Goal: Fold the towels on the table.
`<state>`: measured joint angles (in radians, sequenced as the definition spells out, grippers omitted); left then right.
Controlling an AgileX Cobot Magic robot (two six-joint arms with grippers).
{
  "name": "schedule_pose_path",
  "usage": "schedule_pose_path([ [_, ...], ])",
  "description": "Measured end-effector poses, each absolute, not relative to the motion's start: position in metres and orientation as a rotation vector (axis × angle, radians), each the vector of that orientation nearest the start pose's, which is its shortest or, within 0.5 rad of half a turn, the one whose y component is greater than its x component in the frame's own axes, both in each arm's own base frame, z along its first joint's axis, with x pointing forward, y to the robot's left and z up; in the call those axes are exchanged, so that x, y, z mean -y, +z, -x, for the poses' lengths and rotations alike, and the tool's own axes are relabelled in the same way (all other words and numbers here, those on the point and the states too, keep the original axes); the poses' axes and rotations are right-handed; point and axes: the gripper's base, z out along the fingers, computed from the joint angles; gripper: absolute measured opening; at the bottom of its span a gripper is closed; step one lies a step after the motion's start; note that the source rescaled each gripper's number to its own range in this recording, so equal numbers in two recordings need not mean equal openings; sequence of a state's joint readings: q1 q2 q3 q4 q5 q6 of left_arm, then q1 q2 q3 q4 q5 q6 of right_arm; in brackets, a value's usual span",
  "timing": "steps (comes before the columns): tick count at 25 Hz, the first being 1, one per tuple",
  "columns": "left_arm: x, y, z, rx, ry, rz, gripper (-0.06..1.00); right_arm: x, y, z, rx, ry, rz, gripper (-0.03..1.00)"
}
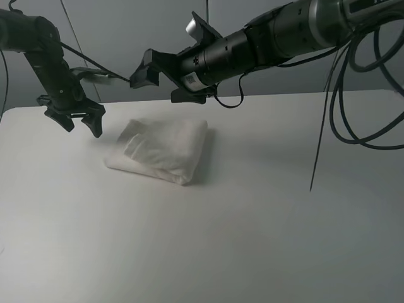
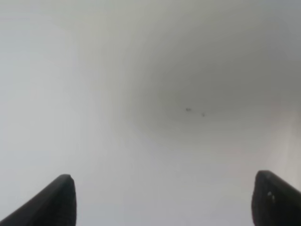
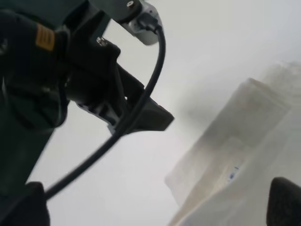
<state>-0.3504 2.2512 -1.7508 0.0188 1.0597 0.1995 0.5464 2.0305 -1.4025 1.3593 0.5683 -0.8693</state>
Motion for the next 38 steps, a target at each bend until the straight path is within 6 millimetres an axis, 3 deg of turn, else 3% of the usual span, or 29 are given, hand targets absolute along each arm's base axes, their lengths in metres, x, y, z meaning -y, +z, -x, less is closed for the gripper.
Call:
schedule_pose_path([
  [4,0.150,0.179,-0.424,-2.885,0.014,-0.825,0.96,-0.255,0.226,-0.354,-2.321,0.922,0.583,1.00],
  [10,0.127,0.253,-0.413,-2.753,0.009,-0.730,0.96,-0.216,0.275,-0.346,-2.280,0.588,0.719,1.00],
  [13,0.116,0.297,-0.398,-2.670,0.015,-0.689,0.96,-0.200,0.300,-0.335,-2.264,0.452,0.761,1.00],
  [16,0.107,0.327,-0.378,-2.606,0.016,-0.662,0.96,-0.185,0.320,-0.321,-2.268,0.354,0.748,1.00],
  [20,0.093,0.342,-0.338,-2.561,0.044,-0.640,0.96,-0.163,0.330,-0.295,-2.278,0.255,0.716,1.00],
  [31,0.051,0.337,-0.189,-2.427,-0.025,-0.473,0.96,-0.101,0.331,-0.185,-2.205,0.248,0.633,1.00],
  [38,0.030,0.337,-0.107,-2.317,-0.090,-0.422,0.96,-0.068,0.330,-0.122,-2.162,0.256,0.630,1.00],
])
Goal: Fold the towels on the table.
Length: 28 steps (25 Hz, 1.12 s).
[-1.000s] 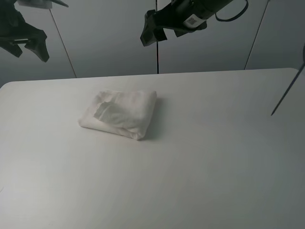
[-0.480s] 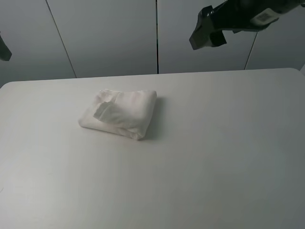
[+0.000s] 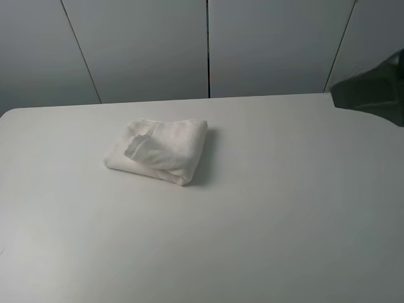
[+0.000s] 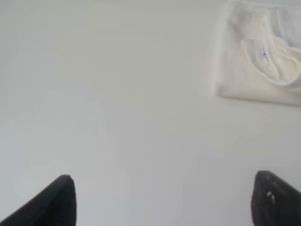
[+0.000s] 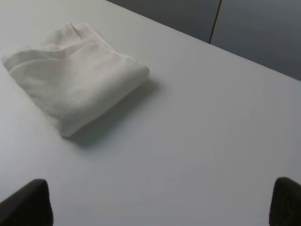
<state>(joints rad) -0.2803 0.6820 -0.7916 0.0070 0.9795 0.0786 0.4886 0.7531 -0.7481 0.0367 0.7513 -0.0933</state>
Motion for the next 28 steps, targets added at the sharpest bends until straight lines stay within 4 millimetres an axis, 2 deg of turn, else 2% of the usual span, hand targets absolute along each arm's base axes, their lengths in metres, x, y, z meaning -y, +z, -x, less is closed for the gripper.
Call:
schedule_pose_path([
  [7,0.015,0.312,-0.049,-2.325,-0.116,-0.403,0.96,-0.041,0.300,-0.072,-2.210,0.247,0.655,1.00],
  [13,0.007,0.303,-0.016,-2.209,-0.156,-0.385,0.96,-0.025,0.280,-0.040,-2.252,0.241,0.670,1.00],
  [19,0.003,0.285,0.002,-2.167,-0.176,-0.383,0.96,-0.019,0.275,-0.026,-2.232,0.275,0.659,1.00],
  [28,0.000,0.283,0.014,-2.076,-0.153,-0.416,0.96,-0.018,0.276,-0.023,-2.216,0.285,0.659,1.00],
])
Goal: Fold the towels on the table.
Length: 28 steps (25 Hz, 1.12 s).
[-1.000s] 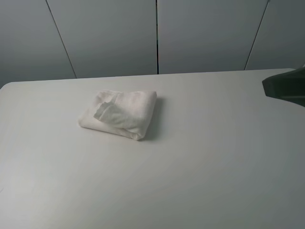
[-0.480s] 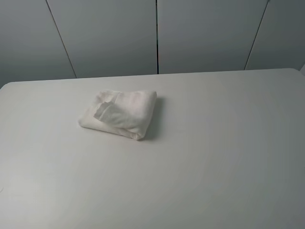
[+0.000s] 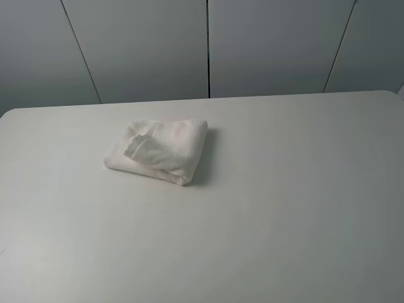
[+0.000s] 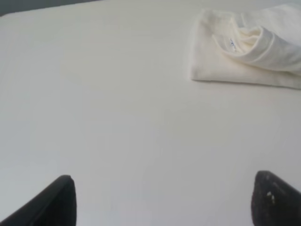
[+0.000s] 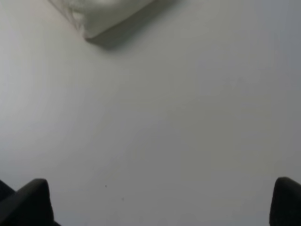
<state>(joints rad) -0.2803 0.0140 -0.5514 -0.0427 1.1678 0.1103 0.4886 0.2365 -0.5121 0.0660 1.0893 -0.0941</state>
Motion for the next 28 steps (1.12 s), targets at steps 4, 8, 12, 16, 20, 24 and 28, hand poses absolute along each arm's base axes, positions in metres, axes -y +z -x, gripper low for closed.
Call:
schedule_pose_path([
  [4,0.000,0.280,0.010,-2.032,-0.141,-0.420,0.96,-0.018,0.276,-0.023,-2.215,0.290,0.654,1.00],
  [8,0.001,0.280,0.009,-2.026,-0.159,-0.385,0.96,-0.015,0.277,-0.017,-2.181,0.312,0.614,1.00],
  [12,-0.002,0.279,0.008,-2.037,-0.161,-0.308,0.96,-0.006,0.278,-0.004,-2.113,0.305,0.478,1.00],
  [16,-0.004,0.279,0.007,-2.042,-0.155,-0.264,0.96,-0.001,0.278,0.006,-2.061,0.238,0.297,1.00],
  [20,-0.004,0.279,0.007,-2.043,-0.155,-0.260,0.96,-0.002,0.278,0.008,-2.060,0.135,0.120,0.96],
  [24,-0.005,0.279,0.007,-2.044,-0.149,-0.246,0.96,-0.003,0.278,0.008,-2.060,0.040,-0.012,0.94],
  [28,-0.006,0.279,0.007,-2.044,-0.145,-0.241,0.96,-0.004,0.278,0.007,-2.060,0.023,-0.030,0.95],
])
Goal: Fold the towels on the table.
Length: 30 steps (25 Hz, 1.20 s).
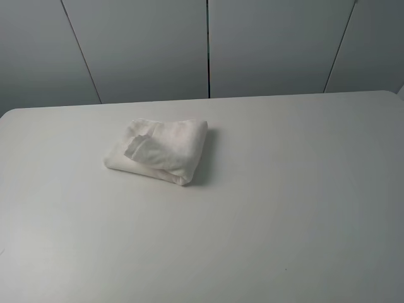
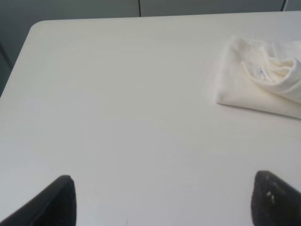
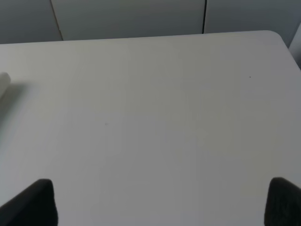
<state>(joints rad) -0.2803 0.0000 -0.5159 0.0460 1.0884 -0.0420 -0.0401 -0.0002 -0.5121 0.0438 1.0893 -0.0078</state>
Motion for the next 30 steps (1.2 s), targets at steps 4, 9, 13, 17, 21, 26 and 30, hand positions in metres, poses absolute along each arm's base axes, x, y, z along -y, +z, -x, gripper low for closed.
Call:
schedule_pose_path([
  [4,-0.0059,0.2795,0.0066,-2.044,-0.144,-0.239,0.96,-0.0040,0.2784,0.0075,-2.060,0.029,-0.017,1.00],
  [9,-0.0059,0.2795,0.0066,-2.044,-0.144,-0.239,0.96,-0.0053,0.2784,0.0075,-2.059,0.043,-0.005,1.00],
  [13,-0.0059,0.2795,0.0066,-2.044,-0.144,-0.239,0.99,-0.0056,0.2785,0.0075,-2.059,0.038,0.010,1.00],
  [17,-0.0055,0.2795,0.0067,-2.045,-0.150,-0.240,0.99,-0.0056,0.2785,0.0075,-2.059,0.036,0.014,1.00],
  [21,-0.0053,0.2795,0.0067,-2.045,-0.153,-0.240,0.99,-0.0056,0.2785,0.0075,-2.059,0.036,0.014,1.00],
  [26,-0.0046,0.2794,0.0069,-2.046,-0.164,-0.241,0.99,-0.0059,0.2785,0.0075,-2.059,0.040,0.014,1.00],
  [30,-0.0022,0.2794,0.0076,-2.048,-0.201,-0.243,0.99,-0.0059,0.2785,0.0075,-2.059,0.040,0.014,1.00],
])
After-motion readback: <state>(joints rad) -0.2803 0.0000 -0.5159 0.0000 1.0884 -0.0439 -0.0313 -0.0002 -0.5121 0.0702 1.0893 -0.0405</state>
